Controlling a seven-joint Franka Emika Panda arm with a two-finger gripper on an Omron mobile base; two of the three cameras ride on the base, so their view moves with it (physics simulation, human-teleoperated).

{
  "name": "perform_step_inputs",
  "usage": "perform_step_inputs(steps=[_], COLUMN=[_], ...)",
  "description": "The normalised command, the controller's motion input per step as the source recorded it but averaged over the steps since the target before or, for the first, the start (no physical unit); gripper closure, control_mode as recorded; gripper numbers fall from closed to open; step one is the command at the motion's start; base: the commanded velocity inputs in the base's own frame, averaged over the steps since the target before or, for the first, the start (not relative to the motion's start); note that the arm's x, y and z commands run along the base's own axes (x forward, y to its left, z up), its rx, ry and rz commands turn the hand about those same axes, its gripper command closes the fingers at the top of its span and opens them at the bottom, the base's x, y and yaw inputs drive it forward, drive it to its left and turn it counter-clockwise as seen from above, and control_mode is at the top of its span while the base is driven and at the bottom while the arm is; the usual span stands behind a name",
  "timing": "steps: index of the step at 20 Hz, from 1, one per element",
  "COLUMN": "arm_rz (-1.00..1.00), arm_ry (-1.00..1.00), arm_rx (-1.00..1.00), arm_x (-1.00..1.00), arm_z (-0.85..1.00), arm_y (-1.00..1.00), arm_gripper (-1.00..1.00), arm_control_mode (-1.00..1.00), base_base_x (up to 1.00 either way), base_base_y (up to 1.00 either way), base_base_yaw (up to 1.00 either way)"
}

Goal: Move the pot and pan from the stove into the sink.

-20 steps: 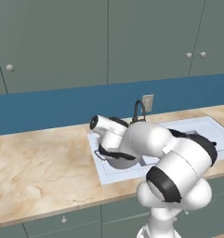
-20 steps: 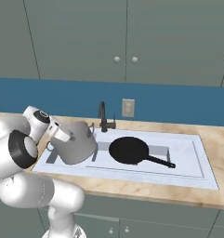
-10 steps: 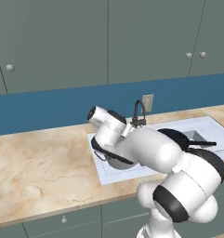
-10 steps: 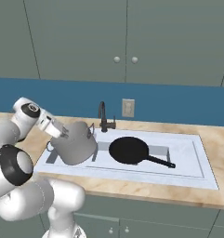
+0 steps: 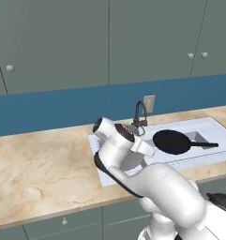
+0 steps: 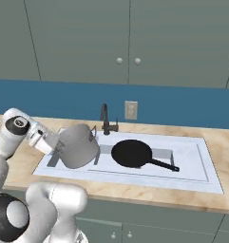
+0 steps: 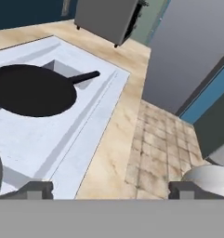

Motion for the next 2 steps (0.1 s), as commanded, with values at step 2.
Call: perform_step_inputs(steps=[2], arm_rz=[0.06], arm_ry=[-0.2], arm_rx=[0.0], arm_x=[-0.98], arm_z=[0.1], arm_y=[-0.2], arm_gripper=[-1.0], arm_control_mode=[-1.0], base_base_x=[0.0], base_base_y=[0.0], base_base_yaw=[0.0])
